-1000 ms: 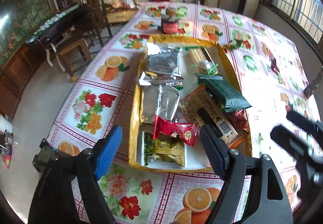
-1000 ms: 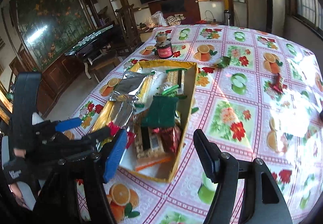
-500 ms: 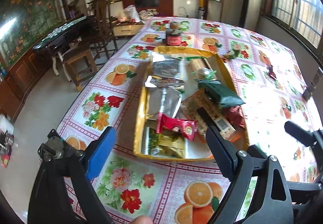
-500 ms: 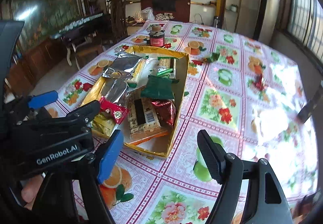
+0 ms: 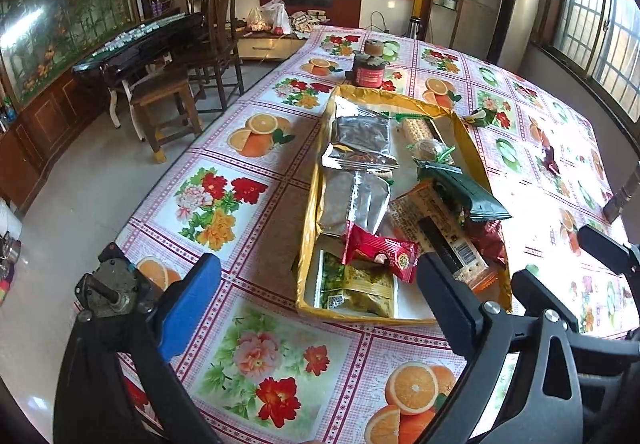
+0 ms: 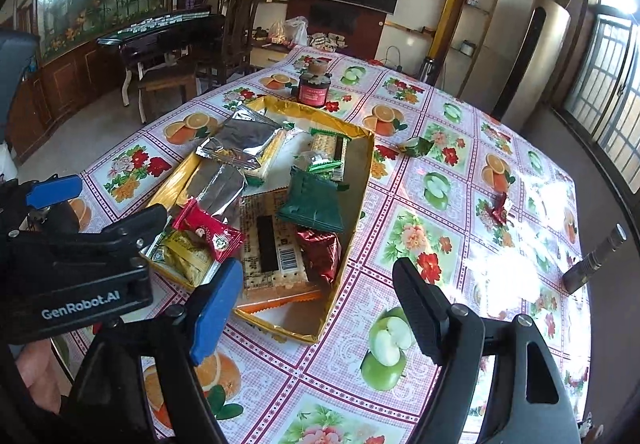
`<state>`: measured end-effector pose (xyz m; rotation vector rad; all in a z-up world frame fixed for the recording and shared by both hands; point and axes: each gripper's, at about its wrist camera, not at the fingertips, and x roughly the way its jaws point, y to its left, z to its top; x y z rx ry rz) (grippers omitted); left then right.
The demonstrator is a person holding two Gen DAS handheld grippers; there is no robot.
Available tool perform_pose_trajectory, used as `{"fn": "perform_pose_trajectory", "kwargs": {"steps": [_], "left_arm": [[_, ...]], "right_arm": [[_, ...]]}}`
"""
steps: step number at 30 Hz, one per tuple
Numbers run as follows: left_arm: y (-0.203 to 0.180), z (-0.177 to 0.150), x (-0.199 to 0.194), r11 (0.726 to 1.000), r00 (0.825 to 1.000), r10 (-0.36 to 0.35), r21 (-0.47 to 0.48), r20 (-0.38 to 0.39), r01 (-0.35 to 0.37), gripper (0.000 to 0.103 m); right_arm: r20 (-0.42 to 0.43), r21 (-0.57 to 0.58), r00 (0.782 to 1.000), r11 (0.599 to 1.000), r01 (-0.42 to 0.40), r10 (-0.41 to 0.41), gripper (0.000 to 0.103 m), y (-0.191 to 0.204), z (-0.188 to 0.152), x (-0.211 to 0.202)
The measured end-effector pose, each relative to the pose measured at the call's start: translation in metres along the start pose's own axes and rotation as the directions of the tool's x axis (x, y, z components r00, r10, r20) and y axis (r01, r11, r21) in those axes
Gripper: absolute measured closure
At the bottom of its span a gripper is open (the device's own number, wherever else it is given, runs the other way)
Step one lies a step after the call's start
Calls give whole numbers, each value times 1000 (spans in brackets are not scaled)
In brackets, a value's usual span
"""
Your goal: Organize snacks
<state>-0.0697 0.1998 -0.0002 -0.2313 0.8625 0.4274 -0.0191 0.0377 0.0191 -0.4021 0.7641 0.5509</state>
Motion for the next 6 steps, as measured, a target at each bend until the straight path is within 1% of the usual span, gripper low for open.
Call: {"fn": "perform_pose_trajectory", "kwargs": {"steps": [4,6], "left_arm": [[0,0,4,1000,1000,-9,-5,-26,8,5],[-4,-2,4,1000,999,-11,0,-36,11,5]], "right_arm": [[-22,-16,1000,1000,11,-11,26,-6,3,5],[-27,-15,1000,1000,4,-4,26,-12,4,6]]}}
